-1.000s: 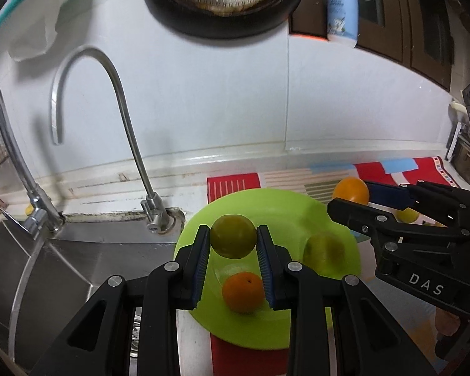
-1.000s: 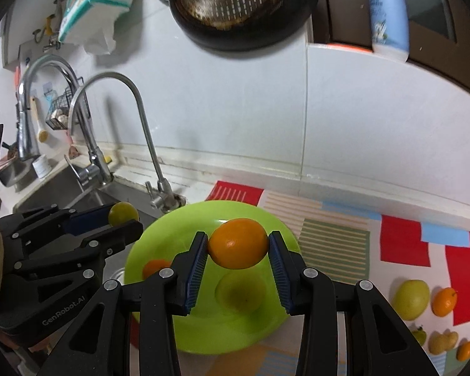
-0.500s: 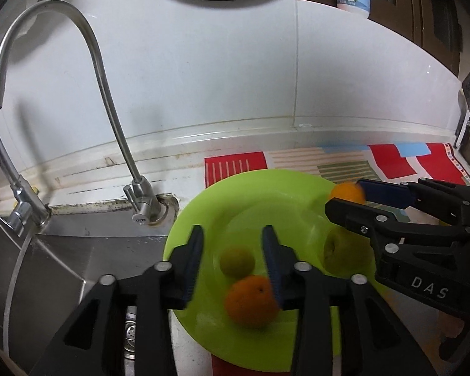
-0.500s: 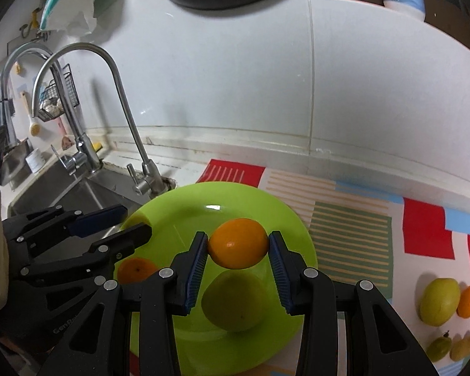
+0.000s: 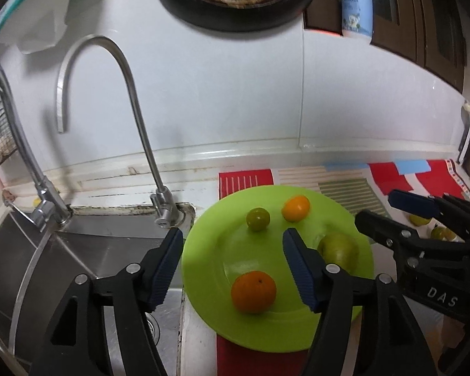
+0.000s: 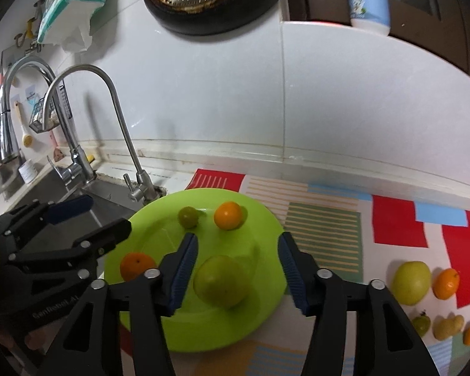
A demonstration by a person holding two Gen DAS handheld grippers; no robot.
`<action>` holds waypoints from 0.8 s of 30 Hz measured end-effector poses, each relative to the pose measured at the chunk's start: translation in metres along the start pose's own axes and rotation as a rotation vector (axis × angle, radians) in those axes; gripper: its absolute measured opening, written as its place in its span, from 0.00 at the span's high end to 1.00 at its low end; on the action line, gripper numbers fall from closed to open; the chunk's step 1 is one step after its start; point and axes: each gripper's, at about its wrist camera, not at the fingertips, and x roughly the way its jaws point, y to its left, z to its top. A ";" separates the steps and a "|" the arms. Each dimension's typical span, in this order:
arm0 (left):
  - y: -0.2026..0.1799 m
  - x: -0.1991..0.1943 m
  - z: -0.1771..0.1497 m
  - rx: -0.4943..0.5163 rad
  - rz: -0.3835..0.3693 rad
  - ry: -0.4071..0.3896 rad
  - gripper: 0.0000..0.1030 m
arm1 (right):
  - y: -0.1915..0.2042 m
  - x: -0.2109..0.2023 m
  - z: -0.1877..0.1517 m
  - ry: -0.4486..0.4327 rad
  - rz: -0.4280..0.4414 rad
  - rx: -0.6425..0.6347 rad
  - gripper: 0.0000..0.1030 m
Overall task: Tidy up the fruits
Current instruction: 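Move both tools back over the remaining fruits on the cloth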
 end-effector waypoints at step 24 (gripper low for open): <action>-0.026 -0.090 -0.008 -0.023 -0.003 -0.089 0.26 | -0.006 -0.102 -0.017 -0.110 -0.061 0.032 0.31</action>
